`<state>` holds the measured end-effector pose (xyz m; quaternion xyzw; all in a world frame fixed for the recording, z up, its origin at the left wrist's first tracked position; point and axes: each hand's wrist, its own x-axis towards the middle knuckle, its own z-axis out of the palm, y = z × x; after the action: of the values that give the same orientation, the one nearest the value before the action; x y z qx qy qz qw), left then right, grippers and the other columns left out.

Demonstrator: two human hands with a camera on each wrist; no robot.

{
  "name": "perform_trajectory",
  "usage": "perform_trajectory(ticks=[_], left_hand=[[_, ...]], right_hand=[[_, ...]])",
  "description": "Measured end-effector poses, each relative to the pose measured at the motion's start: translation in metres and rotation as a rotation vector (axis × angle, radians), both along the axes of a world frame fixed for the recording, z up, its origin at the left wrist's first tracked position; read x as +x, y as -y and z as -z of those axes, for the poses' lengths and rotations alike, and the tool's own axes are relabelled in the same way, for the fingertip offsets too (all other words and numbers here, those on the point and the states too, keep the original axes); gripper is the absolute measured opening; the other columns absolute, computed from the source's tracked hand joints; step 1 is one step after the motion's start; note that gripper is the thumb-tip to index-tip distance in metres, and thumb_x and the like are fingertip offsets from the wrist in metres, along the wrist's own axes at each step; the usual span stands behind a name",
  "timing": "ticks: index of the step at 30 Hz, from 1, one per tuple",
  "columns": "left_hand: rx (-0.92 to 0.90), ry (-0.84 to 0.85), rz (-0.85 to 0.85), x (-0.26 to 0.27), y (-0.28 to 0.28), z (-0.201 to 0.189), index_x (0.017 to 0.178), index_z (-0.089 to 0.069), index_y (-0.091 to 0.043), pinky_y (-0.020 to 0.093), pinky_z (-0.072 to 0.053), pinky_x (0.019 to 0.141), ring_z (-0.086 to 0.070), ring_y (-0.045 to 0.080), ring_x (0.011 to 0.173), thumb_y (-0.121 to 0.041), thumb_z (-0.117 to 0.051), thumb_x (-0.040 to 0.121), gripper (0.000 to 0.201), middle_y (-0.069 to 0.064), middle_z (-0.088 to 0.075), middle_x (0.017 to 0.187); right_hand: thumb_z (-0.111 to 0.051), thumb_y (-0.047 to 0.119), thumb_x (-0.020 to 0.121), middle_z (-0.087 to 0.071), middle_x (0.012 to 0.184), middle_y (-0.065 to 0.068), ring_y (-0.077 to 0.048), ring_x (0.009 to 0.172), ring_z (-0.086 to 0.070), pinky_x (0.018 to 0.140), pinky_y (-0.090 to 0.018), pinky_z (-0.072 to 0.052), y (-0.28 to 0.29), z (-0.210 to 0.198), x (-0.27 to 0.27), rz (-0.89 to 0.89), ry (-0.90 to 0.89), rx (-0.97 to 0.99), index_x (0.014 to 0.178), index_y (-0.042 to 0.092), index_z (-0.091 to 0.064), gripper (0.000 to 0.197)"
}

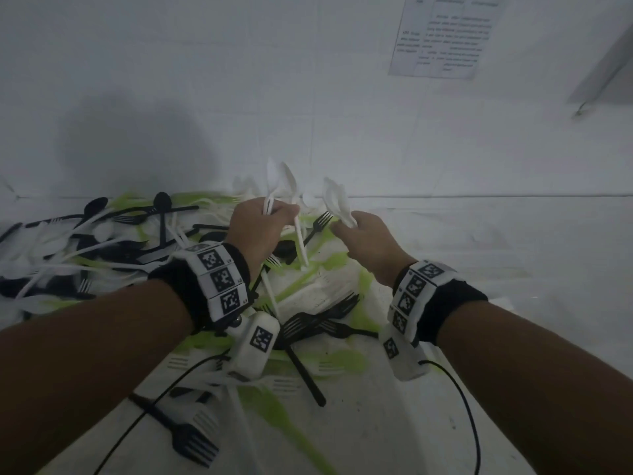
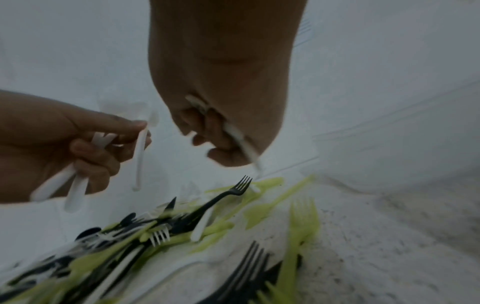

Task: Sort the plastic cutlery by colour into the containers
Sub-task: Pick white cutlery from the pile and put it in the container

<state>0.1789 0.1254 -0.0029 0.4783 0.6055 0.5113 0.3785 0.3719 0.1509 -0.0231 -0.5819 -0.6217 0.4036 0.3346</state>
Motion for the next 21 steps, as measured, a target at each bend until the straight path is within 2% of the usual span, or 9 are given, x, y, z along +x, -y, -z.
perform_trajectory(ticks=[3, 6, 8, 10, 13, 15, 17, 19, 21], left_hand=[[-0.056, 0.086, 0.052, 0.0, 0.008, 0.004, 0.085, -0.079, -0.011, 0.026, -0.049, 0.067, -0.068, 0.007, 0.067, -0.022, -0.077, 0.09, 0.012, 0.0, -0.078, 0.081], [-0.088, 0.159, 0.071, -0.002, 0.015, 0.01, 0.087, -0.079, -0.011, 0.027, -0.052, 0.067, -0.072, 0.012, 0.076, -0.016, -0.077, 0.089, 0.007, 0.005, -0.079, 0.089], [-0.108, 0.191, 0.079, -0.006, 0.018, 0.014, 0.088, -0.08, -0.009, 0.035, -0.058, 0.078, -0.075, 0.021, 0.089, -0.018, -0.08, 0.087, 0.009, 0.008, -0.079, 0.092], [-0.114, 0.186, 0.086, -0.009, 0.02, 0.018, 0.087, -0.08, -0.009, 0.036, -0.058, 0.08, -0.075, 0.023, 0.09, -0.019, -0.081, 0.085, 0.01, 0.009, -0.079, 0.093], [-0.116, 0.192, 0.059, -0.009, 0.02, 0.022, 0.086, -0.081, -0.011, 0.036, -0.057, 0.078, -0.074, 0.024, 0.088, -0.02, -0.083, 0.084, 0.01, 0.008, -0.079, 0.091], [-0.121, 0.21, 0.058, -0.009, 0.02, 0.022, 0.087, -0.08, -0.011, 0.035, -0.053, 0.074, -0.072, 0.024, 0.085, -0.021, -0.083, 0.084, 0.011, 0.009, -0.079, 0.091], [-0.122, 0.222, 0.073, -0.008, 0.018, 0.021, 0.089, -0.08, -0.01, 0.032, -0.051, 0.07, -0.072, 0.022, 0.083, -0.021, -0.082, 0.086, 0.012, 0.01, -0.079, 0.092], [-0.117, 0.219, 0.074, -0.007, 0.015, 0.021, 0.09, -0.08, -0.009, 0.03, -0.052, 0.067, -0.071, 0.018, 0.077, -0.021, -0.081, 0.086, 0.013, 0.009, -0.079, 0.092], [-0.131, 0.216, 0.019, -0.007, 0.01, 0.021, 0.089, -0.078, -0.008, 0.025, -0.045, 0.057, -0.062, 0.012, 0.061, -0.021, -0.079, 0.088, 0.013, 0.007, -0.077, 0.085]], right_hand=[[-0.069, 0.044, 0.096, -0.056, 0.061, 0.018, 0.001, 0.054, -0.053, 0.071, -0.024, -0.051, 0.013, -0.012, -0.016, -0.104, -0.213, -0.116, 0.105, 0.013, -0.076, 0.032], [-0.07, 0.042, 0.096, -0.05, 0.061, 0.015, -0.003, 0.055, -0.046, 0.068, -0.024, -0.047, 0.021, -0.011, -0.026, -0.147, -0.205, -0.124, 0.106, 0.007, -0.074, 0.037], [-0.07, 0.039, 0.097, -0.053, 0.058, 0.022, 0.001, 0.056, -0.048, 0.072, -0.024, -0.048, 0.024, -0.009, -0.027, -0.149, -0.204, -0.155, 0.109, 0.01, -0.074, 0.031], [-0.071, 0.038, 0.096, -0.049, 0.052, 0.022, 0.003, 0.052, -0.048, 0.076, -0.026, -0.049, 0.026, -0.007, -0.026, -0.158, -0.188, -0.184, 0.101, 0.015, -0.074, 0.025], [-0.075, 0.033, 0.094, -0.036, 0.055, 0.013, -0.004, 0.048, -0.038, 0.068, -0.025, -0.044, 0.027, -0.003, -0.025, -0.182, -0.176, -0.202, 0.087, 0.015, -0.067, 0.021], [-0.074, 0.03, 0.095, -0.041, 0.055, 0.016, -0.002, 0.049, -0.042, 0.064, -0.022, -0.043, 0.026, -0.001, -0.023, -0.184, -0.166, -0.195, 0.086, 0.016, -0.068, 0.018], [-0.074, 0.033, 0.095, -0.052, 0.064, 0.016, -0.001, 0.061, -0.052, 0.067, -0.021, -0.047, 0.024, 0.0, -0.021, -0.187, -0.176, -0.191, 0.095, 0.012, -0.073, 0.021], [-0.073, 0.036, 0.095, -0.059, 0.085, 0.006, -0.008, 0.08, -0.058, 0.074, -0.022, -0.051, 0.022, 0.001, -0.018, -0.173, -0.185, -0.182, 0.106, 0.006, -0.073, 0.031], [-0.071, 0.033, 0.097, -0.062, 0.089, 0.006, -0.009, 0.086, -0.06, 0.076, -0.022, -0.052, 0.02, 0.001, -0.011, -0.137, -0.2, -0.174, 0.099, 0.01, -0.072, 0.022]])
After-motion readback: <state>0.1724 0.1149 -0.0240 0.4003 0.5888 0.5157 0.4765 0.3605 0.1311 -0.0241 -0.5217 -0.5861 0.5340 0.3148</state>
